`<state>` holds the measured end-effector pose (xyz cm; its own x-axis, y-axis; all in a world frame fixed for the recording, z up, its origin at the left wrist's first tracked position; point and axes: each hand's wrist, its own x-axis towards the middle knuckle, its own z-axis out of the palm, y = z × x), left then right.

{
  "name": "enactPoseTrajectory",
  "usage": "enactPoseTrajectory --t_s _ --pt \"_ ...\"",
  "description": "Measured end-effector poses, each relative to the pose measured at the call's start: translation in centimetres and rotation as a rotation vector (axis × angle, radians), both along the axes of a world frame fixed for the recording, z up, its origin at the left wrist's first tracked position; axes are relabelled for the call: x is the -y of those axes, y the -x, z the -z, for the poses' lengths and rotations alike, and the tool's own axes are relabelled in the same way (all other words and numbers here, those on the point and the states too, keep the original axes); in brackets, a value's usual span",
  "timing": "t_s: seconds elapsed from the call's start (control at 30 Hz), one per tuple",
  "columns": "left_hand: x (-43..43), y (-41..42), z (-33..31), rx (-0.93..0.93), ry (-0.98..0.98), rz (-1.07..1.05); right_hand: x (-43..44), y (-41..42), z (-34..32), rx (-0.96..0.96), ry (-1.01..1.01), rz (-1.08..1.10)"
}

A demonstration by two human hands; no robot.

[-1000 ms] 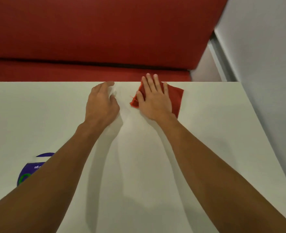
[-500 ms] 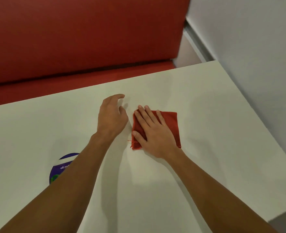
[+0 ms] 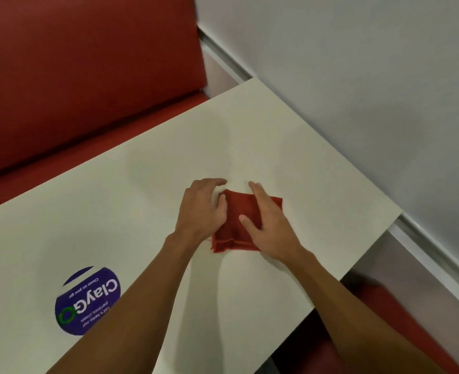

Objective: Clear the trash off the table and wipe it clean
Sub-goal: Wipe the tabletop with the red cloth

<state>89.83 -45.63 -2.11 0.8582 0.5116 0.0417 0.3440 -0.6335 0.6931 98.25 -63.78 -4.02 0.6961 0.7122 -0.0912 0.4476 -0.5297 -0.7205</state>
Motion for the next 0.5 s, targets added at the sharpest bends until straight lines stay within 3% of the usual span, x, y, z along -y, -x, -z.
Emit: enactPoseTrajectory --t_s 0.1,0.3,0.5 --pt "0.8 -1.1 0.0 -0.142 0.041 0.040 1.4 -1.6 -0.1 0.163 0.035 0.131" --pt "1.2 -2.8 0.0 -0.322 -0.039 0.035 2.2 -3.6 -0.3 0.261 0.193 0.109" --pt "1.3 -3.4 -0.8 -0.390 -0.133 -0.015 2.6 -5.8 -0.9 0.121 0.226 0.066"
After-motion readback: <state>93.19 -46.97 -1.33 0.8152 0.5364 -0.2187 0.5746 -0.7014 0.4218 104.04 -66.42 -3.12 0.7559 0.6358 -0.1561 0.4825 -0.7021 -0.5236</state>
